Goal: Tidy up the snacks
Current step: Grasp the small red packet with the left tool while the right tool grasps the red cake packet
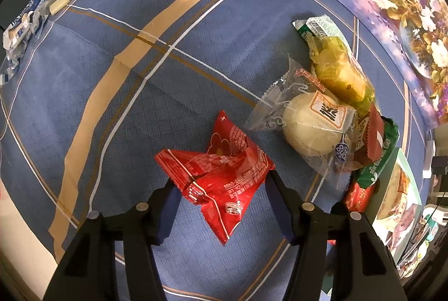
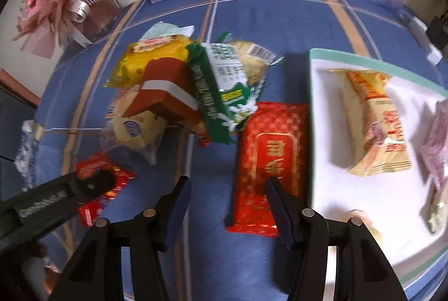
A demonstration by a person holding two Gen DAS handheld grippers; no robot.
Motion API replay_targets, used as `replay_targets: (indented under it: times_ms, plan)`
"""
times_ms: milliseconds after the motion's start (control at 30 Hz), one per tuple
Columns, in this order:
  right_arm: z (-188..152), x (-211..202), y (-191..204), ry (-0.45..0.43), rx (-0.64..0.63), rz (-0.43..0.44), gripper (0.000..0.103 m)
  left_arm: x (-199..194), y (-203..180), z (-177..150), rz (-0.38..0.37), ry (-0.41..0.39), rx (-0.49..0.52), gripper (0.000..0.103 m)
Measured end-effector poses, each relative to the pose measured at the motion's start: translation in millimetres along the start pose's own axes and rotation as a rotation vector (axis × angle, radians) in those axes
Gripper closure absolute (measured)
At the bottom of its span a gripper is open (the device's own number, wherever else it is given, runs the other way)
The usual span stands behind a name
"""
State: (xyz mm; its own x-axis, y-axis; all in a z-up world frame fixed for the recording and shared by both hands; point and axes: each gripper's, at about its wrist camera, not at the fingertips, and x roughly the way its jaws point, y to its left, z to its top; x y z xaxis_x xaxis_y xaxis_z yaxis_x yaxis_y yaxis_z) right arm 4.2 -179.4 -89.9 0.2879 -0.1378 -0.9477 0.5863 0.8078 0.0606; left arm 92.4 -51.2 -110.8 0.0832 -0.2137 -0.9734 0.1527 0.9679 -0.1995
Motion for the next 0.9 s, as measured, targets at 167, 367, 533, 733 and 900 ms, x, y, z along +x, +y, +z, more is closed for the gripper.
replay_targets:
  times_ms: [167, 367, 533, 733, 900]
  plan:
    - [-0.2, 0.4, -7.8, 0.002, 0.011, -0.028, 0.049, -0.5, 3.0, 2.5, -0.003, 0.004, -0.002, 0.042]
    - [-1.7, -0.8, -17.4, 0.012, 0.025, -0.071, 0.051, 0.3, 6.4, 4.5, -0.009, 0.009, -0.006, 0.042]
    - [0.3, 2.8, -17.3, 0.009, 0.022, -0.087, 0.051, 0.6, 5.2, 4.2, -0.005, 0.01, -0.003, 0.042]
    - [4.6, 10.6, -12.9, 0.003, 0.037, -0.113, 0.049, 2.6, 5.6, 3.8, -0.002, 0.012, -0.01, 0.042]
    - [6.8, 17.4, -13.0, 0.002, 0.054, -0.109, 0.048, 4.5, 1.6, 0.8, 0.005, 0.01, -0.008, 0.042]
